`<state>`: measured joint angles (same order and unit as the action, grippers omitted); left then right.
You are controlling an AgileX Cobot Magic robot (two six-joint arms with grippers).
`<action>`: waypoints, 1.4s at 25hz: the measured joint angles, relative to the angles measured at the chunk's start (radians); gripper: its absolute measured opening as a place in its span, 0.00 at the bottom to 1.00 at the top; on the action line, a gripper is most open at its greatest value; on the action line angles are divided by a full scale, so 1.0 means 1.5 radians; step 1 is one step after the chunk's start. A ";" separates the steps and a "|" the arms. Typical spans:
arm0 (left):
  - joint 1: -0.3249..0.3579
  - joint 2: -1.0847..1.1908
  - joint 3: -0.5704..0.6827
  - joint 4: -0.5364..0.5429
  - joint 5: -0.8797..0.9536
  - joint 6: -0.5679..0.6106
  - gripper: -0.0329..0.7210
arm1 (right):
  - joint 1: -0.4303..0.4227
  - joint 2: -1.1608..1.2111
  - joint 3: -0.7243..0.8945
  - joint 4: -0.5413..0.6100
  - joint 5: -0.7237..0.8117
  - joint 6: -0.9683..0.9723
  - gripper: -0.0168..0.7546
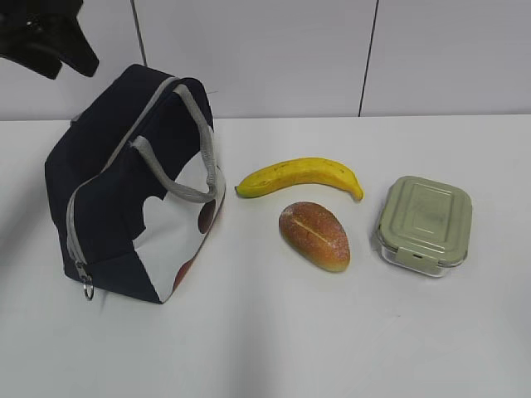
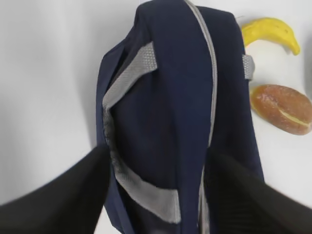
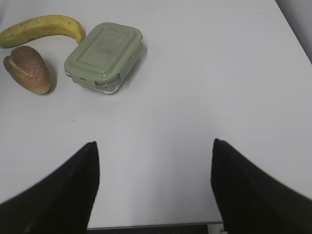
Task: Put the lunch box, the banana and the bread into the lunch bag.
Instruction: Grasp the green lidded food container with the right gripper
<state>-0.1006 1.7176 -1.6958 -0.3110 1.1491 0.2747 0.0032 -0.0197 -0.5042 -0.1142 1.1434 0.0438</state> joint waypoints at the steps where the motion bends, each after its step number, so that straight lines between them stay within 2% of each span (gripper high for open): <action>1: -0.001 0.017 -0.017 -0.002 0.006 0.004 0.60 | 0.000 0.000 0.000 0.000 0.000 0.000 0.71; 6: -0.002 0.079 -0.066 -0.029 0.053 0.017 0.52 | 0.000 0.000 0.000 0.000 0.000 0.000 0.71; 13: -0.004 0.094 -0.071 -0.046 0.058 0.031 0.51 | 0.000 0.000 0.000 0.000 0.000 0.000 0.71; 18: -0.005 0.119 -0.072 -0.050 0.058 0.034 0.44 | 0.000 0.000 0.000 0.000 0.000 0.000 0.71; 23: -0.005 0.130 -0.072 -0.057 0.058 0.034 0.31 | 0.000 0.000 0.000 0.000 0.000 0.000 0.71; 29: -0.005 0.130 -0.072 -0.059 0.058 0.032 0.07 | 0.000 0.000 0.000 0.000 0.000 0.000 0.71; 35: -0.005 0.130 -0.072 -0.067 0.058 0.025 0.04 | 0.000 0.000 0.000 0.000 0.000 0.000 0.71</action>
<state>-0.1077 1.9132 -1.8038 -0.4115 1.2366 0.3120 0.0032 -0.0197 -0.5042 -0.1142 1.1434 0.0438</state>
